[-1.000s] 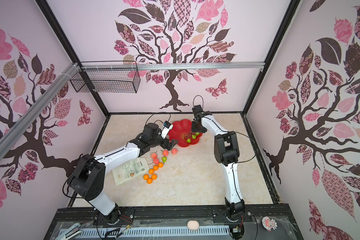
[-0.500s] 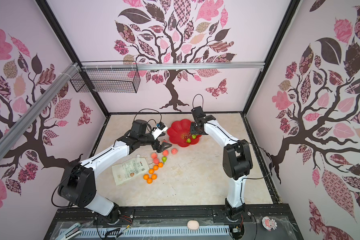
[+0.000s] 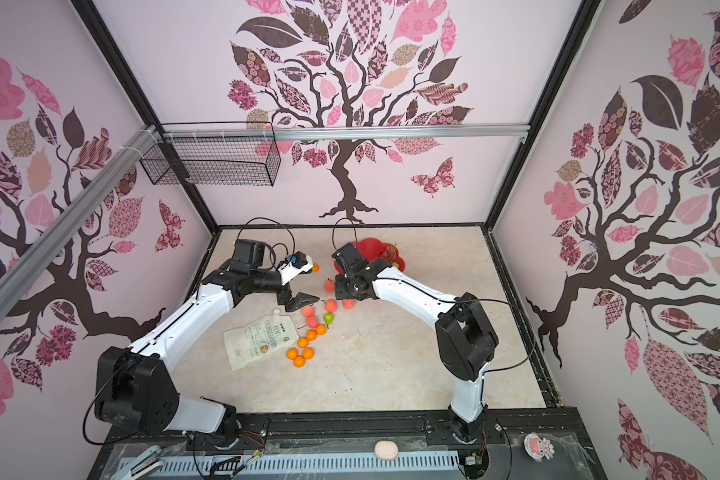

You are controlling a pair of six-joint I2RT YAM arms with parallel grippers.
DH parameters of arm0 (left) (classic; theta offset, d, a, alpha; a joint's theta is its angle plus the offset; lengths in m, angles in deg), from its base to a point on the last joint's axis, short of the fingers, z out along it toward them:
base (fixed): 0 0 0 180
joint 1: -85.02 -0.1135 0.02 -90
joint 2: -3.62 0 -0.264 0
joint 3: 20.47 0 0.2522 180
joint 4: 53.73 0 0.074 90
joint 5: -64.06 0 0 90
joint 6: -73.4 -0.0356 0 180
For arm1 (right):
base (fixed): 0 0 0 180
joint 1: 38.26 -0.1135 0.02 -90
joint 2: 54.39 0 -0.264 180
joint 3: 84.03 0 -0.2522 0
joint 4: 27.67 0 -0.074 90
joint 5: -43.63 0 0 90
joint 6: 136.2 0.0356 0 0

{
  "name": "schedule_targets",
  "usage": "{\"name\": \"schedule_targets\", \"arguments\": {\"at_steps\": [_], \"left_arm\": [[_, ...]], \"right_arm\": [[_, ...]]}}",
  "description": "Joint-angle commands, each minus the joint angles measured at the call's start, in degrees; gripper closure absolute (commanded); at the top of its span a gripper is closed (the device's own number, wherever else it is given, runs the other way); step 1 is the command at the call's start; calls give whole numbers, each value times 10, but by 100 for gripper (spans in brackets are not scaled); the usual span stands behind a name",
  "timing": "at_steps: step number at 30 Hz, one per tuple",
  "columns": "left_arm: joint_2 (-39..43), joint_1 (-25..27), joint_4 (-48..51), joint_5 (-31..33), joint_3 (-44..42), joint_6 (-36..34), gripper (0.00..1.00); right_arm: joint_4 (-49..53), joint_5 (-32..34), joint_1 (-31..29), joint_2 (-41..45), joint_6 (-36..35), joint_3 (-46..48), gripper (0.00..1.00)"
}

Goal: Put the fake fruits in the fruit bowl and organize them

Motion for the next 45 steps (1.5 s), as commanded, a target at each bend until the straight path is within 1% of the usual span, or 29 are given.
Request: {"name": "schedule_targets", "arguments": {"at_steps": [1,4,8,15,19,26,29,45], "left_arm": [[-12,-28,57,-44,10,-40,2],[-13,-42,64,-48,9,-47,2],[-7,-48,65,-39,3,-54,2],[-6,-52,74,-11,-10,-85,2],[-7,-53,73,-10,-11,-85,2],[-23,-60,71,14,-14,-73,2],[-33,-63,77,27,-8,-74,2],[-38,-64,68,13,-7,-67,2]], "right_arm": [[-8,20,-26,10,58,10,51],[-14,6,-38,-3,89,11,51],[-27,-15,-45,-23,115,14,50],[-18,-43,-47,-71,124,-9,50],[-21,-48,-46,-88,126,-13,50],[-26,-68,-46,-123,130,-23,50],[-26,-68,-46,-131,130,-25,50],[-19,-48,-45,-173,123,-53,50]]}}
